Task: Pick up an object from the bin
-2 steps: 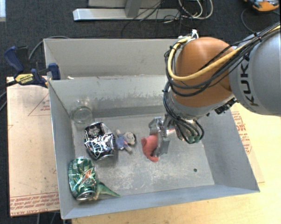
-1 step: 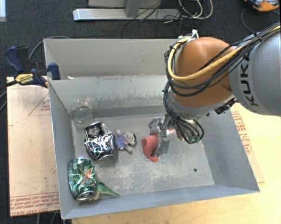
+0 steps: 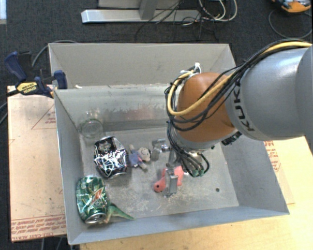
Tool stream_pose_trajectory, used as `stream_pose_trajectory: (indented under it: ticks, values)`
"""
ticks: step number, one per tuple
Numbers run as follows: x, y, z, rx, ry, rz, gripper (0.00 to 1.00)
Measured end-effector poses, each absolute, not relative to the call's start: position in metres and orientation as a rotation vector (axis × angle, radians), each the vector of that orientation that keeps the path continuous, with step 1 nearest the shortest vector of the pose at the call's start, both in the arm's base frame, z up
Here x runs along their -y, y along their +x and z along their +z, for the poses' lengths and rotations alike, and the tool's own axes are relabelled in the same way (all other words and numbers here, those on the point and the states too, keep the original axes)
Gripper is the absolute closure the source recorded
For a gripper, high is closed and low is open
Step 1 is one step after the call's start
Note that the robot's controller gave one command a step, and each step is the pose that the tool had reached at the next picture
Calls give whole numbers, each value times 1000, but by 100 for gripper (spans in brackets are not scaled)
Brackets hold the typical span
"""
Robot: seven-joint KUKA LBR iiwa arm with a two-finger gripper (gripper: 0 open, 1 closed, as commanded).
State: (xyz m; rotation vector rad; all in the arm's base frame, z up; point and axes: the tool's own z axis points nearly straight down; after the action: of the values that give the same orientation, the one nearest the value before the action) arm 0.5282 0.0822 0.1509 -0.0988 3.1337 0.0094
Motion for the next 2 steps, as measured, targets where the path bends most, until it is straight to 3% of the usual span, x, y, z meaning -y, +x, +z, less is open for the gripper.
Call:
stream_pose_trajectory:
  ticks: [1, 2]
  values:
    - [-89, 527, 68, -3141, -91, 10, 0]
    - [-21, 542, 106, -3129, -24, 5, 0]
